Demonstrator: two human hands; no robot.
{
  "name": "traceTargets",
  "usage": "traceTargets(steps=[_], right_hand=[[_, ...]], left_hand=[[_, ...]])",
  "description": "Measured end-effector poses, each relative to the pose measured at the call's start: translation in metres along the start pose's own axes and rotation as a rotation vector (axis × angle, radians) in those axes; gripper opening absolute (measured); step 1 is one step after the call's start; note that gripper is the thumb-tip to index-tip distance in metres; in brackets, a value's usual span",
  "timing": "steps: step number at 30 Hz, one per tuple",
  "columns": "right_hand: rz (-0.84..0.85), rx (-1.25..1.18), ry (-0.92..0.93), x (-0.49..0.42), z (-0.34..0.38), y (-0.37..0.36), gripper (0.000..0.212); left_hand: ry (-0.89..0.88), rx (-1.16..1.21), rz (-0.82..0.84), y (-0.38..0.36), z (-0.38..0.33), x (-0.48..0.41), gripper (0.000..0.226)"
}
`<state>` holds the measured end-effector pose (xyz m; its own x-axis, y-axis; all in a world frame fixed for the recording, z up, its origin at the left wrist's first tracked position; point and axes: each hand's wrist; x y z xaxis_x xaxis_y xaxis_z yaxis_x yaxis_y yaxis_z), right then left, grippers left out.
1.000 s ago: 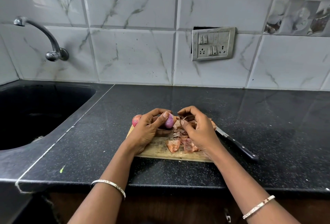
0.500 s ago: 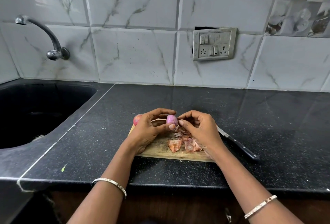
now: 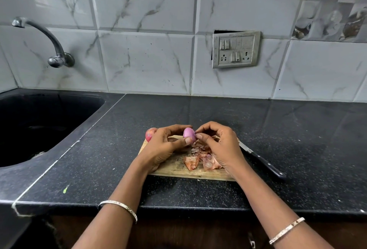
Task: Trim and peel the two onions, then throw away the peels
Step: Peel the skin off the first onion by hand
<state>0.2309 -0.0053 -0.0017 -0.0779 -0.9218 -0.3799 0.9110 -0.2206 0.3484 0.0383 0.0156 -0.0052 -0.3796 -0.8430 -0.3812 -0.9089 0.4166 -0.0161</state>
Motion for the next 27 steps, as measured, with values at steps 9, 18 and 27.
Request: traceTargets(steps=[9,18,27], right_hand=[[0.023,0.043,0.030,0.0005,0.0006,-0.0004,0.017],[0.010,-0.012,-0.002,0.0015,-0.0006,0.0008,0.009],[-0.022,0.039,-0.016,-0.0001,-0.0022,0.0011,0.014]], left_hand=[[-0.003,0.055,-0.048,-0.0012,0.0010,-0.0021,0.030],[0.056,0.008,-0.044,-0.0061,-0.0020,-0.0021,0.037],[0.003,-0.016,-0.009,-0.0047,-0.0032,-0.0004,0.037]])
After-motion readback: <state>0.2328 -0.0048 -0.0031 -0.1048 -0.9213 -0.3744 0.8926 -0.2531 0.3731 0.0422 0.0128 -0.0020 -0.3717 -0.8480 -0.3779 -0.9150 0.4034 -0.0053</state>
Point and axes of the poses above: each hand's wrist, its own x-axis away from the middle knuckle, its own y-axis out of the back of the hand, z = x × y, and after that the axes turned 11 degrees about -y, right-handed
